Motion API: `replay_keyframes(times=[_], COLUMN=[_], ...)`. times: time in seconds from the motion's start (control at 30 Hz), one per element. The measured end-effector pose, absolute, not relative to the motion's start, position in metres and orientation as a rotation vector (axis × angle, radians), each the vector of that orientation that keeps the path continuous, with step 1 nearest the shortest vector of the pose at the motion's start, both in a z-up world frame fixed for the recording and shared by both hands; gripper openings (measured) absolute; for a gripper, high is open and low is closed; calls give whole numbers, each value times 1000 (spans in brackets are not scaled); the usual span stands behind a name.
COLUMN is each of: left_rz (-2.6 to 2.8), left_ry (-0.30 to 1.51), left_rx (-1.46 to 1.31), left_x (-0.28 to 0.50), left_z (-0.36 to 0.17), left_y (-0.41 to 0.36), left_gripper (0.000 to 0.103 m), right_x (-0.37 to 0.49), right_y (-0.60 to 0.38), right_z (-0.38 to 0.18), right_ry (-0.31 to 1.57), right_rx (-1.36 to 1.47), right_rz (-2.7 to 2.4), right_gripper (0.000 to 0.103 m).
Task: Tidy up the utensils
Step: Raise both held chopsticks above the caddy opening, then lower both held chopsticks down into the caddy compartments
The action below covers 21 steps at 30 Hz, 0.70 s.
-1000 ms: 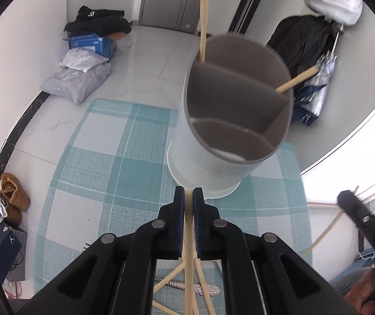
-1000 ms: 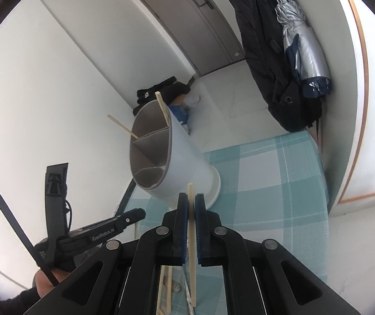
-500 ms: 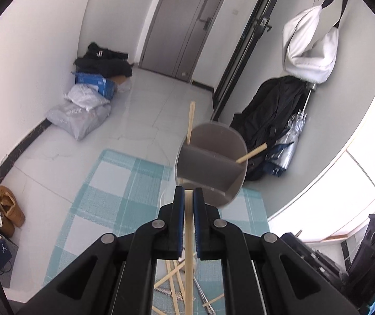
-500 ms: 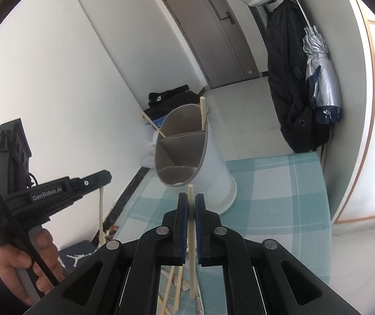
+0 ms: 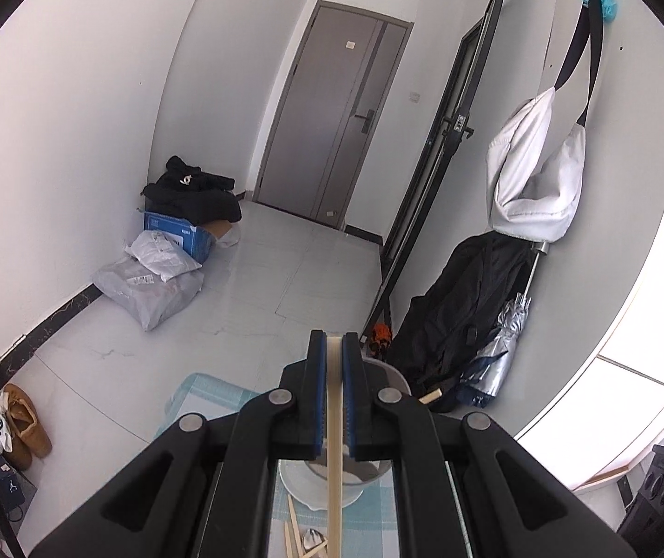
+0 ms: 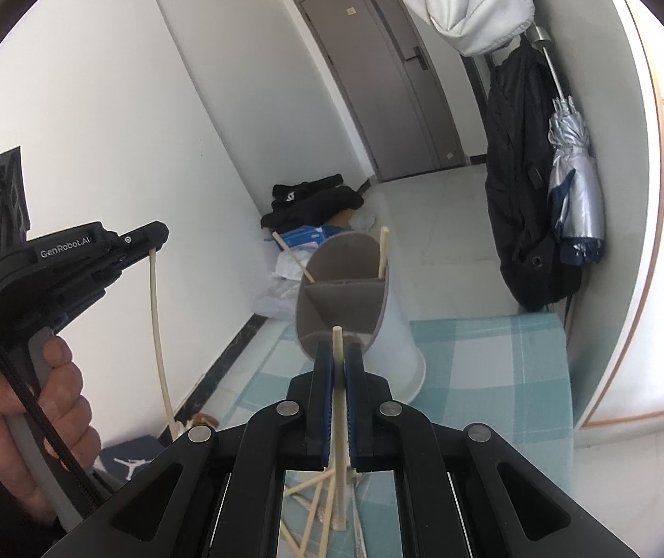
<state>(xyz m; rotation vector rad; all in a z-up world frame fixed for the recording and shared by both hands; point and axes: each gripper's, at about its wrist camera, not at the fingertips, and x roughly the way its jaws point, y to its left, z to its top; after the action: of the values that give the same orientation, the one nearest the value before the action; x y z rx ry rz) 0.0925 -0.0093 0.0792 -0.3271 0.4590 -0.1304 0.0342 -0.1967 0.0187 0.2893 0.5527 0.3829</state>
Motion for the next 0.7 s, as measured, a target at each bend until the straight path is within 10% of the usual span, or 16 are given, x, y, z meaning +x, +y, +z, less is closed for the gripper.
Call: replay_keyframes(times=[0.7], left_rz=[-107], left_ry=[327], left_rx=[-400], left_x=[202], left_z=[113], left_y=[-13], left_gripper=[3], right_x=[151], right_y=[-199], right_z=[149], right_ry=[384], right_rx=[245], right_rz=[425], right_gripper=[4])
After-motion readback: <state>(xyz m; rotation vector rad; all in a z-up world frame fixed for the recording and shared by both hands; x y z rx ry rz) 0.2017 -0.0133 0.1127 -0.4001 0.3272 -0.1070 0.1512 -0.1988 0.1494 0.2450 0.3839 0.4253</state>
